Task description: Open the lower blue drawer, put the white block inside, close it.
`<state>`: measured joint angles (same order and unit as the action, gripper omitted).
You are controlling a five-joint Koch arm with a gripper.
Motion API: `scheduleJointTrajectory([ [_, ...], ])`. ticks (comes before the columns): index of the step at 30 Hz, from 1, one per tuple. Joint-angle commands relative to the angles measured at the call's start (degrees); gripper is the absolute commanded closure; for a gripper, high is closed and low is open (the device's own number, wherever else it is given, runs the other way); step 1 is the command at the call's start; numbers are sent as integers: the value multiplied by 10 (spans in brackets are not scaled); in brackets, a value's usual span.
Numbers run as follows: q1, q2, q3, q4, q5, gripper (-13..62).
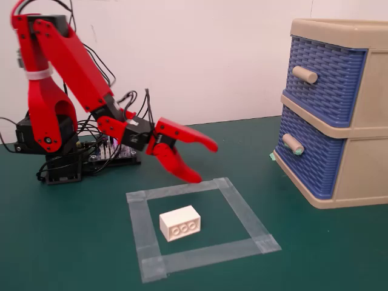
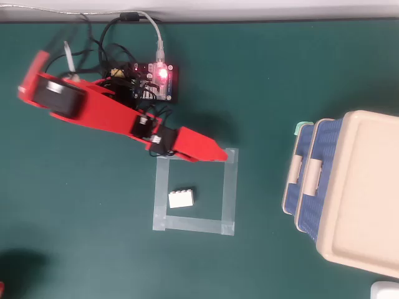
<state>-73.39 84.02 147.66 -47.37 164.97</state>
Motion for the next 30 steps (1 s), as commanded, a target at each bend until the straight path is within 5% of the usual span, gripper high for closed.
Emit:
scheduleJointTrajectory([
  [1,-14,-82,-61,-141,36,160],
  [7,-14,-249,-275,-183,24,168],
  [17,-43,-249,-477,-47,-3,189],
  [22,-60,-266,-555,32,0,273],
  [30,-88,-287,-577,62,0,294],
])
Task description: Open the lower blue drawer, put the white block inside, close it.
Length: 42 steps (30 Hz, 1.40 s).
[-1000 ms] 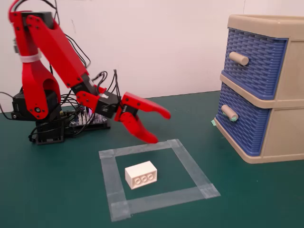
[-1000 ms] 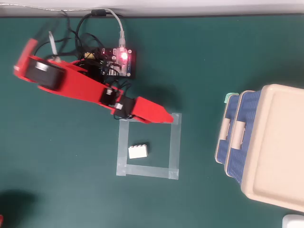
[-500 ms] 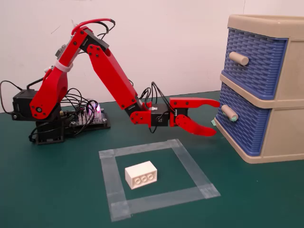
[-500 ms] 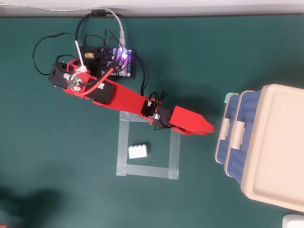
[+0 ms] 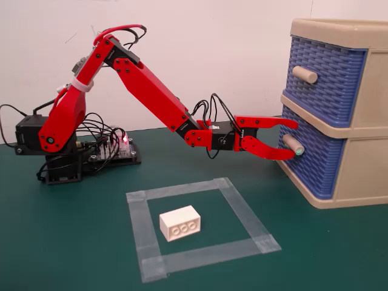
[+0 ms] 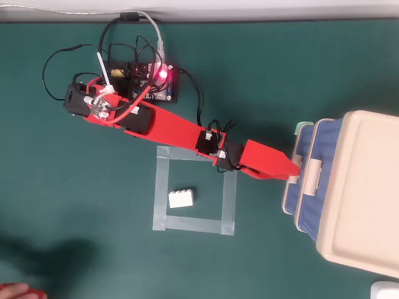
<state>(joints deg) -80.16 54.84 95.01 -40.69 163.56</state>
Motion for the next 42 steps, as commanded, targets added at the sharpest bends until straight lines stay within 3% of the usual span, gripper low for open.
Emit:
scheduleJointTrajectory([
  [1,-25,-2,-52,-5,14,311],
  [10,-40,-47,-64,-5,17,314],
  [18,-48,-107,-175,40,16,323],
  [20,-48,-106,-181,76,17,386],
  [23,-44,-94,-181,127,18,564],
  [27,-26,-53,-167,180,47,574],
  [31,-19,54,-29,189,104,575],
  [39,0,437,459,189,153,572],
  [41,4,450,486,189,153,556],
  [42,4,439,483,188,153,503],
])
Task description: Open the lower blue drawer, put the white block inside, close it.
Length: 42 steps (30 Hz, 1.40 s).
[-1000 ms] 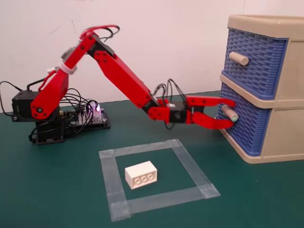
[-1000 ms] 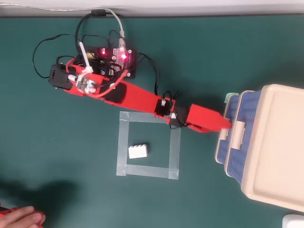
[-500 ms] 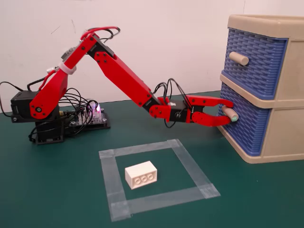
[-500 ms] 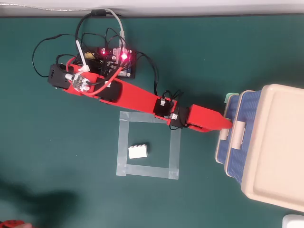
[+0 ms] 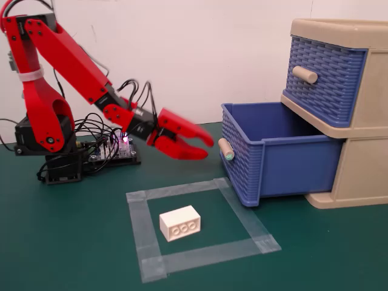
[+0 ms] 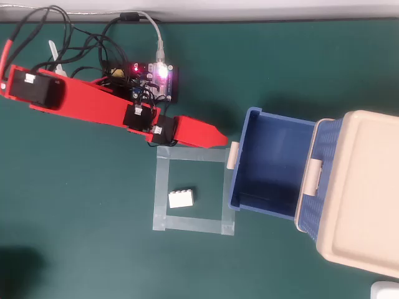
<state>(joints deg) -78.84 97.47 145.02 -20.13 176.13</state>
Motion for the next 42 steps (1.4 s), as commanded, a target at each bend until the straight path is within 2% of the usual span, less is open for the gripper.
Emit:
scheduleJointTrajectory([
  [1,-10,4,-26,-18,27,415],
  [2,-10,-3,-41,-18,27,262],
  [3,-11,3,-45,-17,28,168],
  [4,-11,10,-43,-12,27,149],
  [6,-2,75,-29,31,26,146],
  [8,34,172,-22,159,24,146],
  [10,74,270,-42,367,24,149],
  [12,102,344,-141,650,28,151],
  [14,141,331,-279,885,46,154],
  [17,211,232,-444,1050,140,154],
  [21,253,69,-555,1093,273,154],
  [25,334,-17,-604,1085,366,155],
  [36,381,-161,-654,995,377,157],
  [42,381,-200,-664,954,375,157],
])
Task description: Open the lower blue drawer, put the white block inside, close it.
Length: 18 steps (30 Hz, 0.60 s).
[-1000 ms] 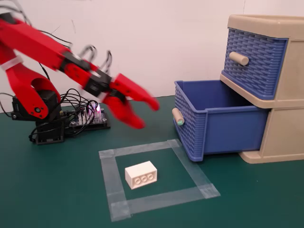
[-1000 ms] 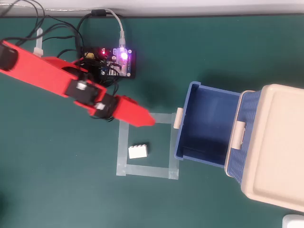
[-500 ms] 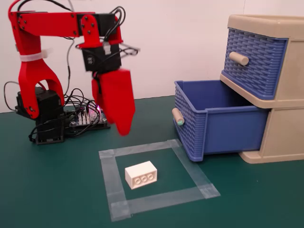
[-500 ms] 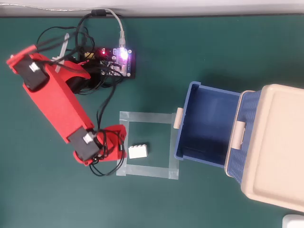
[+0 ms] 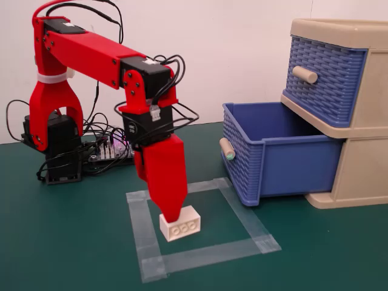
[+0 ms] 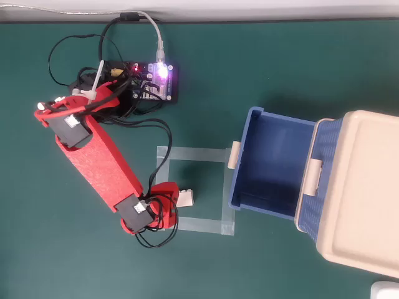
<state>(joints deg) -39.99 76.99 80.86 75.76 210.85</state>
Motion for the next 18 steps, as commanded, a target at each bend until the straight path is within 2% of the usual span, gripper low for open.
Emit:
scheduleJointTrajectory([
  [1,-8,-3,-25,-8,27,157],
  [10,-11,-73,-61,-8,23,172],
  [13,-12,-82,-60,-6,21,237],
  [18,-13,-80,-55,2,7,434],
])
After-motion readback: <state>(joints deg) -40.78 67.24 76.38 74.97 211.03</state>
